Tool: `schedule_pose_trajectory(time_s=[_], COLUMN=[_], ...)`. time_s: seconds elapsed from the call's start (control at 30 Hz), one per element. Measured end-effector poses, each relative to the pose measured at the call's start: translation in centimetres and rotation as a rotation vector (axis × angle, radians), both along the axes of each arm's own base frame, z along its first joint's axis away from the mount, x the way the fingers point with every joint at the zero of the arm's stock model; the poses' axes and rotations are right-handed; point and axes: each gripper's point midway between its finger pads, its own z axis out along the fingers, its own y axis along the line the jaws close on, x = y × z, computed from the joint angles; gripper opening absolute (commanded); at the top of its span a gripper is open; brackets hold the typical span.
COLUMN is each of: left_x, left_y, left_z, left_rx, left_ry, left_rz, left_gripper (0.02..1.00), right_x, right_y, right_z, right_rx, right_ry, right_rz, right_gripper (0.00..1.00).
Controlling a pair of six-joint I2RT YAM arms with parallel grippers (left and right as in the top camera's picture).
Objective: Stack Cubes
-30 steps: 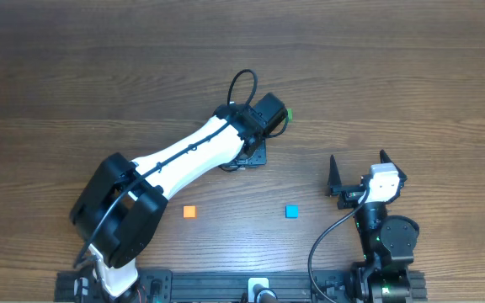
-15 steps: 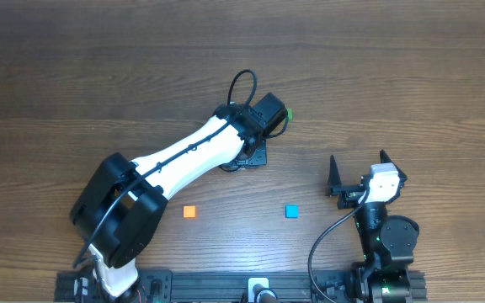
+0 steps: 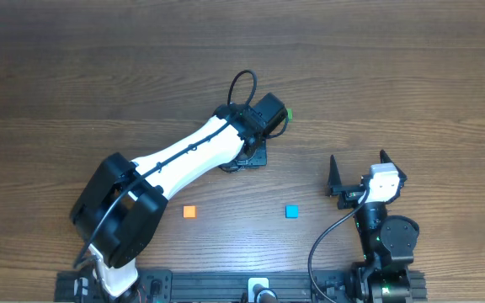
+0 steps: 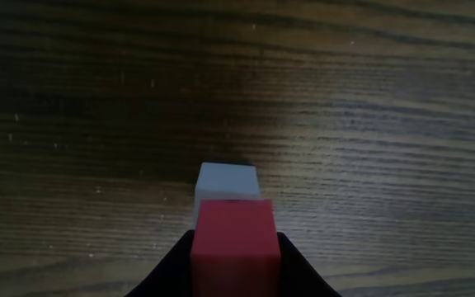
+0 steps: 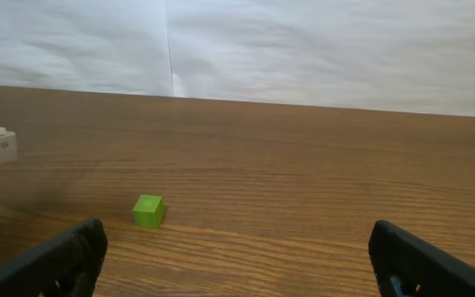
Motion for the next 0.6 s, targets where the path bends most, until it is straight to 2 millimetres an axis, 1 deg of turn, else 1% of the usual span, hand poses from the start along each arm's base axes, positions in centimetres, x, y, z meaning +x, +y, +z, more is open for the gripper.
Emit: schedule_pose_trajectory(time_s=[0.23,0.6], left_x=[-0.40,-0.15], left_y=[0.39,0.20], left_z=[-0.41,-0.41], left_rx=[0.013,0.003], left_ry=[0.013,0.004], left_rz=[0.000,0.001], left_gripper=[0.040,0.040], right_x=[0.00,0.00], right_y=[0.00,0.00], right_z=[0.00,0.00], right_rx=[-0.001,0.000], right_ry=[0.000,0.000], right_rz=[0.000,0.000], right_gripper=[0.993,0.991])
